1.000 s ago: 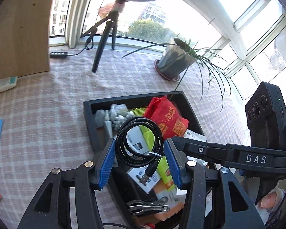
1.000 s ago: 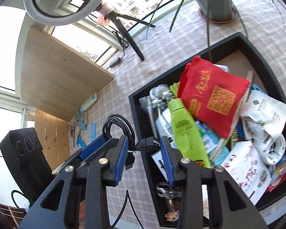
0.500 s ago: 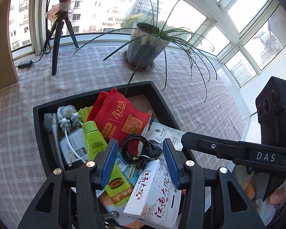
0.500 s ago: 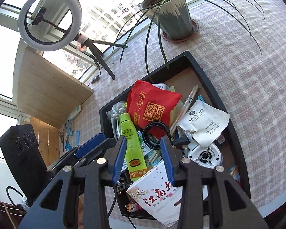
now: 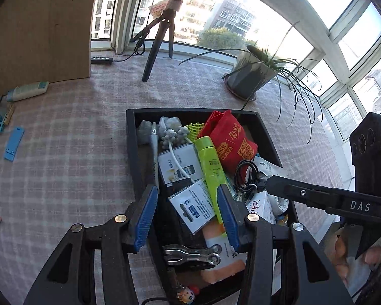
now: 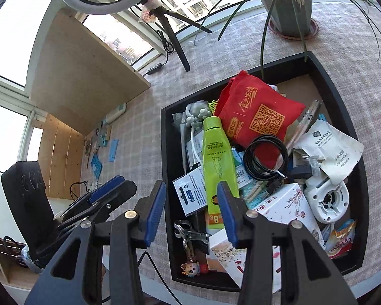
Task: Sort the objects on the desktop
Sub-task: 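Move both grippers back over the pile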
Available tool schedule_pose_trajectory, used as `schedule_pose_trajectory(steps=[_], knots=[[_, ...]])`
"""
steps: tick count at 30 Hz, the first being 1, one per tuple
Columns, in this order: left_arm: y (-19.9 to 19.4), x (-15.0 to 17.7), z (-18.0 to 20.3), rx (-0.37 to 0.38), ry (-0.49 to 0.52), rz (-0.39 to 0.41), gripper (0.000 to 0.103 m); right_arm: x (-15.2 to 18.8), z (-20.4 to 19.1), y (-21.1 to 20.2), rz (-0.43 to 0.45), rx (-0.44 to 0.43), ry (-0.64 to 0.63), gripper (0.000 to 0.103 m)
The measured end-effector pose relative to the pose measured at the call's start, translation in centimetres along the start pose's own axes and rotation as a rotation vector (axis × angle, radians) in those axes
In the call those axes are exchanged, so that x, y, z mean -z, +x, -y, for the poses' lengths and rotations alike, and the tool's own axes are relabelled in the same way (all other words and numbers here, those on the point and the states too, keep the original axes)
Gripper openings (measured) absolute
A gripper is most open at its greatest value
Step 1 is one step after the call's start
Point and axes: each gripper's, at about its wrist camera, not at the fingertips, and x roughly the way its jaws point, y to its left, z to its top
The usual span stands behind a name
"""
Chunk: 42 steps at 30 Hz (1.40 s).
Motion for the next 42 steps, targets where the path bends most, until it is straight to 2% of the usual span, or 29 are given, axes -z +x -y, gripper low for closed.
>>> schedule_pose_trajectory(steps=[8, 16, 20, 22, 26, 30, 34, 38, 40, 42], knots=[[-3.5, 1.9, -11.9, -0.073, -0.113, -0.005, 0.046, 1.3, -8.3, 5.6, -0.053, -0.007, -0.098, 0.043], [-6.7, 4.7, -24.3, -0.169, -0.292, 0.016, 0.046, 1.4, -16.4, 12.2, -0.118, 0.018, -0.21, 0.043], [-7.5, 6.3, -29.7, -0.207, -0.402, 0.02, 0.046, 0.8, -20.1, 15.1, -0.146, 0.021, -0.267, 0.055], [-7.7, 7.0, -31.8, -0.206, -0.454, 0.02, 0.046, 0.4, -21.9, 16.7, -0.164, 0.024, -0.293, 0.055], [-8.1, 7.0, -34.2, -0.185, -0.483, 0.032, 0.046, -0.7, -24.8, 20.0, -0.19, 0.024, -0.325, 0.055], [-7.7, 4.9, -34.6, -0.171, -0.419, 0.043, 0.046, -2.0, -26.4, 22.9, -0.207, 0.005, -0.322, 0.055], [-6.2, 1.8, -34.8, -0.148, -0.366, 0.031, 0.046, -3.3, -26.7, 25.8, -0.241, -0.027, -0.271, 0.055], [-3.6, -1.2, -34.3, -0.148, -0.267, -0.005, 0.041, -4.4, -26.4, 28.6, -0.271, -0.059, -0.207, 0.051], [-2.2, -2.4, -34.5, -0.149, -0.248, -0.03, 0.039, -4.8, -26.1, 29.9, -0.288, -0.061, -0.178, 0.046], [-1.4, -3.4, -35.1, -0.164, -0.251, -0.044, 0.038, -5.1, -26.0, 31.1, -0.309, -0.063, -0.164, 0.046]])
